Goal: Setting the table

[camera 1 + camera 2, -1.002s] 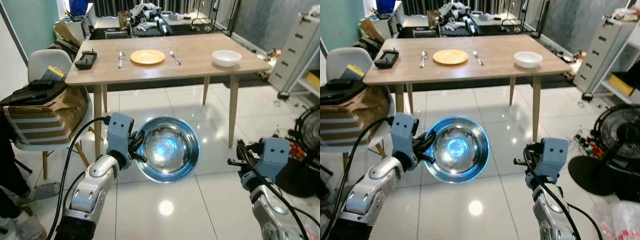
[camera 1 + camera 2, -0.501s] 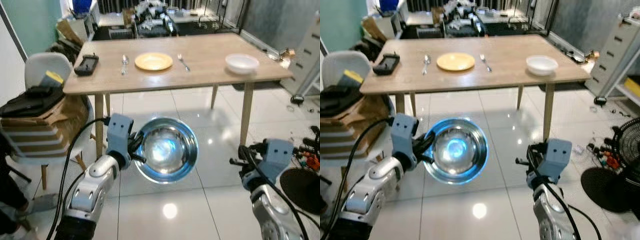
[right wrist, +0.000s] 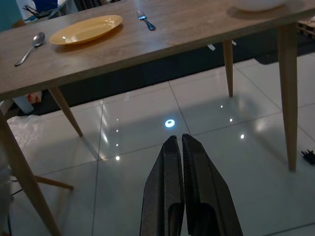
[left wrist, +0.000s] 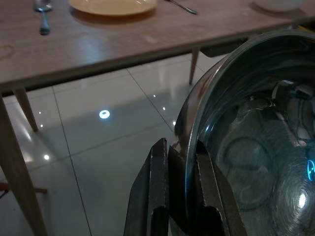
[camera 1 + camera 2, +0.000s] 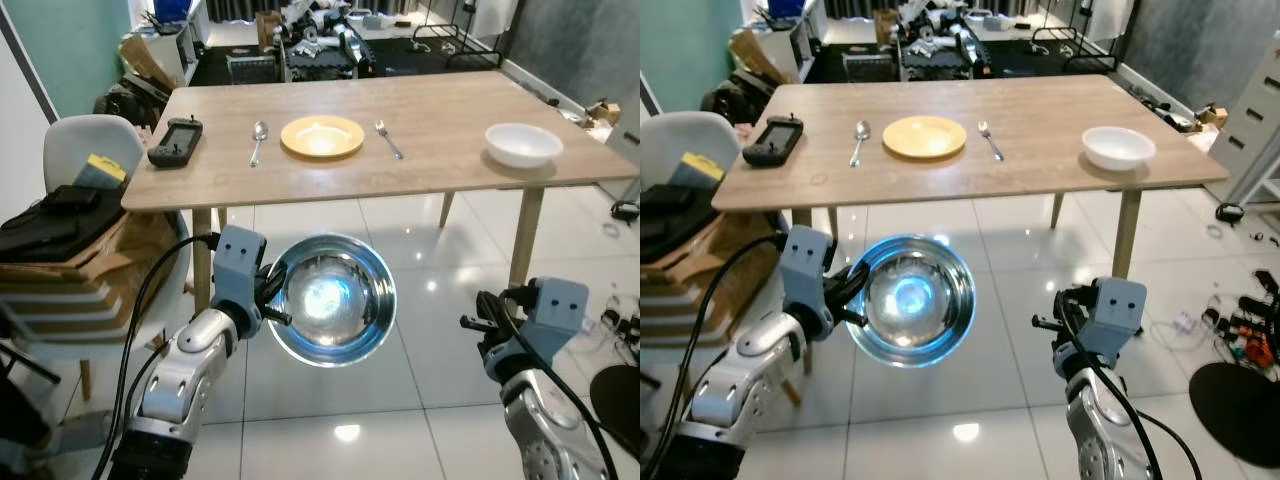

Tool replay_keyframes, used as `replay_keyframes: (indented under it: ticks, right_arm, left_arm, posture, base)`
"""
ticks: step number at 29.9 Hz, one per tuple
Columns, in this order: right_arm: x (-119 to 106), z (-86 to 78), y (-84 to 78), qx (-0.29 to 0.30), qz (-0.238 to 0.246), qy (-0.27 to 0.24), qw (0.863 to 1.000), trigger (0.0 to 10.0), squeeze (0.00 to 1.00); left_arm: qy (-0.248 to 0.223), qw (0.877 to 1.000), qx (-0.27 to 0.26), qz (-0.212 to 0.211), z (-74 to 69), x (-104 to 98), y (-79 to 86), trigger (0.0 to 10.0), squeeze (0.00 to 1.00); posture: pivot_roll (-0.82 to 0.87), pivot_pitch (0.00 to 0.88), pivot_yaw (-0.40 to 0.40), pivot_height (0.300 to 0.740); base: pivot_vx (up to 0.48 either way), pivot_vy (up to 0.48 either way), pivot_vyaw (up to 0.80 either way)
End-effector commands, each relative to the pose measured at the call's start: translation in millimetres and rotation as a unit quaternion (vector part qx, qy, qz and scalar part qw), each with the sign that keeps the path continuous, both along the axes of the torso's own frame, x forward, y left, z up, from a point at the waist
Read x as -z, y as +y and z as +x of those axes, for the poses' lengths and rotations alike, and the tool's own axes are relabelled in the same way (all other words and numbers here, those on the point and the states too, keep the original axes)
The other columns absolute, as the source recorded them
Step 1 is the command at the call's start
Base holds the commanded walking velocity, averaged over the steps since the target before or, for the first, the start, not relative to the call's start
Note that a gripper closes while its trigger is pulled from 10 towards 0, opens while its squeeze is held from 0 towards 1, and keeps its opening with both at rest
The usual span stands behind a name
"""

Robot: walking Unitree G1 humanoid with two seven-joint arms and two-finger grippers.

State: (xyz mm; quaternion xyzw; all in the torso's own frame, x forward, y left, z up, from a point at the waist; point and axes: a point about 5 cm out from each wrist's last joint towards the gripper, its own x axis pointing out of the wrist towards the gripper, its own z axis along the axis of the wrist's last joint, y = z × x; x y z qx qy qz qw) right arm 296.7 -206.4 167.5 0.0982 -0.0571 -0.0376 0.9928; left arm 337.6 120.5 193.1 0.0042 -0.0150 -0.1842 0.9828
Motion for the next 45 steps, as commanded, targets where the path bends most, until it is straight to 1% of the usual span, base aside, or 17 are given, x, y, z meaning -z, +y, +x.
replay_keyframes:
  ticks: [1, 8, 14, 22, 23, 24, 26, 29, 31, 38, 41, 45]
  right_arm:
    - [7, -2.1, -0.4, 0.002, 0.008, 0.015, 1.0, 10.0, 0.0]
    - [4, 0.5, -0.8, 0.004, 0.008, 0.011, 1.0, 10.0, 0.0]
    - [-1, 2.7, 0.2, 0.009, 0.004, 0.001, 1.0, 10.0, 0.0]
    - [-10, 3.8, 8.7, -0.013, -0.002, -0.024, 1.0, 10.0, 0.0]
    - [-15, 4.5, 13.7, -0.025, -0.003, -0.035, 0.999, 10.0, 0.0]
    - [-23, 5.6, 21.1, -0.04, -0.003, -0.053, 0.998, 10.0, 0.0]
    - [-23, 5.6, 21.1, -0.04, -0.003, -0.053, 0.998, 10.0, 0.0]
    - [-33, 7.4, 26.9, -0.049, -0.001, -0.073, 0.996, 10.0, 0.0]
    - [-35, 7.8, 28.0, -0.051, -0.002, -0.077, 0.996, 10.0, 0.0]
    - [-41, 8.0, 29.0, -0.054, 0.002, -0.091, 0.994, 10.0, 0.0]
    - [-41, 7.8, 29.1, -0.055, 0.002, -0.091, 0.994, 10.0, 0.0]
    - [-41, 7.3, 29.5, -0.057, 0.001, -0.091, 0.994, 10.0, 0.0]
  left_arm:
    - [0.003, 1.0, 0.001, -0.005, -1.2, 1, 0.0, 10.0, 0.0]
    - [0.003, 1.0, 0.001, -0.006, -1.7, 1, 0.3, 10.0, 0.0]
    - [0.002, 1.0, 0.0, -0.006, -2.1, 1, 1.4, 10.0, 0.0]
    - [-0.003, 1.0, 0.0, -0.007, -2.0, -3, 2.2, 10.0, 0.0]
    - [-0.01, 1.0, -0.001, -0.008, -1.8, -6, 2.9, 10.0, 0.0]
    - [-0.025, 1.0, -0.001, -0.01, -1.7, -14, 4.1, 10.0, 0.0]
    - [-0.025, 1.0, -0.001, -0.01, -1.7, -14, 4.1, 10.0, 0.0]
    - [-0.041, 0.999, -0.004, -0.018, 0.2, -24, 8.1, 10.0, 0.0]
    - [-0.045, 0.999, -0.005, -0.022, 0.7, -26, 9.0, 10.0, 0.0]
    - [-0.073, 0.996, 0.0, -0.057, 0.3, -43, 10.6, 10.0, 0.0]
    - [-0.083, 0.995, -0.005, -0.063, 1.0, -49, 12.6, 10.0, 0.0]
    - [-0.084, 0.994, -0.012, -0.07, 1.1, -52, 15.1, 10.0, 0.0]
  posture:
    - [0.02, 0.121, 0.094, 0.74]
    - [0.02, 0.122, 0.093, 0.74]
    - [0.03, 0.123, 0.093, 0.74]
    - [0.03, 0.124, 0.093, 0.74]
    - [0.03, 0.123, 0.096, 0.74]
    - [0.03, 0.122, 0.095, 0.74]
    - [0.03, 0.122, 0.095, 0.74]
    - [0.04, 0.116, 0.092, 0.74]
    - [0.04, 0.116, 0.092, 0.74]
    - [0.04, 0.11, 0.09, 0.74]
    - [0.05, 0.108, 0.09, 0.74]
    - [0.05, 0.105, 0.09, 0.74]
  base:
    - [0.469, 0.0, -0.73]
    - [0.469, 0.0, -0.65]
    - [0.469, 0.0, 0.0]
    - [0.469, 0.0, 0.0]
    - [0.469, 0.0, 0.0]
    - [0.469, 0.0, 0.0]
    - [0.469, 0.0, 0.0]
    - [0.469, 0.0, 0.0]
    - [0.469, 0.0, 0.0]
    - [0.469, 0.0, 0.0]
    - [0.469, 0.0, 0.0]
    - [0.469, 0.0, 0.0]
